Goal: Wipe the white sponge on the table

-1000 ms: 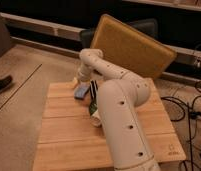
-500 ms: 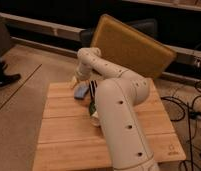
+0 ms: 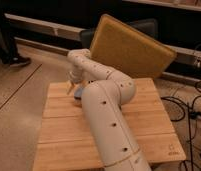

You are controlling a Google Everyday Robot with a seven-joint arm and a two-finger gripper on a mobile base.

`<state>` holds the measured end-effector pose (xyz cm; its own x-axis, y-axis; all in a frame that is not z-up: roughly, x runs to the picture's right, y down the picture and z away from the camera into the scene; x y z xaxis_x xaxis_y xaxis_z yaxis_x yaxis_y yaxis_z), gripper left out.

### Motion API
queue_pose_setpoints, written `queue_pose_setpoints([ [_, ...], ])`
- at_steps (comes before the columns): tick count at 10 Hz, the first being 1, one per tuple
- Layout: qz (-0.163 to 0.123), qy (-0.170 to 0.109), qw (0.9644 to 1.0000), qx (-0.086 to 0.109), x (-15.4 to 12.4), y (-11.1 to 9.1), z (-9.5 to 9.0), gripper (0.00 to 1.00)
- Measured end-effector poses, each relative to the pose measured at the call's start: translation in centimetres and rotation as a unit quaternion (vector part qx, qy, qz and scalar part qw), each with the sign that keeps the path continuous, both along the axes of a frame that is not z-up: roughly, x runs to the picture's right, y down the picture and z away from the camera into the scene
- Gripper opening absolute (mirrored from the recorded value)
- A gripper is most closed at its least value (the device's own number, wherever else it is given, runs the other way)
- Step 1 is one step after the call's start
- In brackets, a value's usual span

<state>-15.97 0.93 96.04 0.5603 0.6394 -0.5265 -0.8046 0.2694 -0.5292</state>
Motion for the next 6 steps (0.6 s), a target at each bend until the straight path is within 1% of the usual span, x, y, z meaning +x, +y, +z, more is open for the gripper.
queue_pose_setpoints([
  [1,-0.016,0.012,0.9998,-0.004,0.2,-0.2,0.2,0.65],
  [2,-0.025,0.019,0.9995,-0.007,0.3,-0.3,0.3,0.65],
  [3,-0.036,0.027,0.9989,-0.015,0.4,0.0,0.4,0.65],
  [6,-0.045,0.039,0.9971,-0.046,0.5,1.4,1.0,0.65],
])
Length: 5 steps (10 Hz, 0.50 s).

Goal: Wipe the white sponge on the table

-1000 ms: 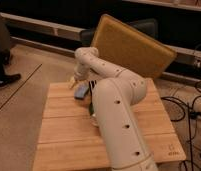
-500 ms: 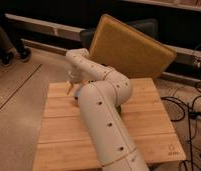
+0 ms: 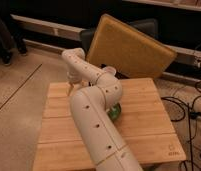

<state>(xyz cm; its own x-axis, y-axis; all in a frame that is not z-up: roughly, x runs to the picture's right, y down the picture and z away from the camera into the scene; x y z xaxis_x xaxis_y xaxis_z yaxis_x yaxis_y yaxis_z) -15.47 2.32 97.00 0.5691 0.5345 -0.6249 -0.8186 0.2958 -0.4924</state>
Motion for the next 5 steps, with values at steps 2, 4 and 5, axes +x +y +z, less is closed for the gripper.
queue_pose_setpoints([
  [2,-0.001,0.008,0.9999,-0.014,0.22,0.65,0.53,0.65],
  [4,-0.003,0.016,0.9996,-0.021,0.58,0.86,0.90,0.65],
  [5,-0.004,0.018,0.9996,-0.023,0.67,0.93,1.07,0.64],
])
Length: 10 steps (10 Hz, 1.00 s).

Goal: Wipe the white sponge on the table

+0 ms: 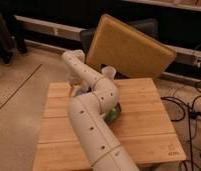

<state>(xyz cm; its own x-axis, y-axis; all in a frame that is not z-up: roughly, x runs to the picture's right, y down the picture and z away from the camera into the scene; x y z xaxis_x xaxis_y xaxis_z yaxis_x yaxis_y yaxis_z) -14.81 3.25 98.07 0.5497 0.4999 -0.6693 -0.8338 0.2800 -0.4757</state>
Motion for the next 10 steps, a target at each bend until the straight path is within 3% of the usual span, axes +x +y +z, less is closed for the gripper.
queue_pose_setpoints([
  [1,-0.002,-0.002,1.0000,-0.001,0.0,0.1,0.1,0.58],
  [6,-0.005,-0.017,0.9998,0.000,-0.4,-0.1,0.3,0.07],
  [8,-0.002,-0.029,0.9996,0.008,-1.1,-0.7,0.1,0.00],
  [10,0.000,-0.052,0.9985,0.019,-2.8,-1.6,-0.4,0.00],
])
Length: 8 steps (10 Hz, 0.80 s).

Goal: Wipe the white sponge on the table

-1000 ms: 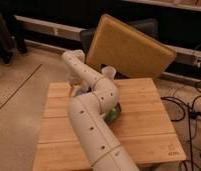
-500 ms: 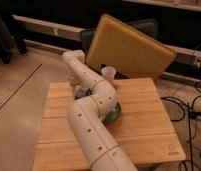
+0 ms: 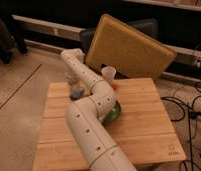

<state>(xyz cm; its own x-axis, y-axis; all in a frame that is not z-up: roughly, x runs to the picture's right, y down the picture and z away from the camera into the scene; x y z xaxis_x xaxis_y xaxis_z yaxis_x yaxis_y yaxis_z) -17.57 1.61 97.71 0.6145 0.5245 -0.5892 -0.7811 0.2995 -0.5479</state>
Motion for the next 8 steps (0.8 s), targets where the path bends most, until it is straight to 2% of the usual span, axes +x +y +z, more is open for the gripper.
queue_pose_setpoints([
  [2,-0.005,-0.030,0.9995,0.004,-2.4,-0.4,-0.9,0.00],
  [4,0.001,-0.042,0.9991,0.002,-3.4,-0.5,-1.3,0.00],
  [8,0.026,-0.020,0.9994,-0.010,-2.0,-0.2,-1.1,0.00],
])
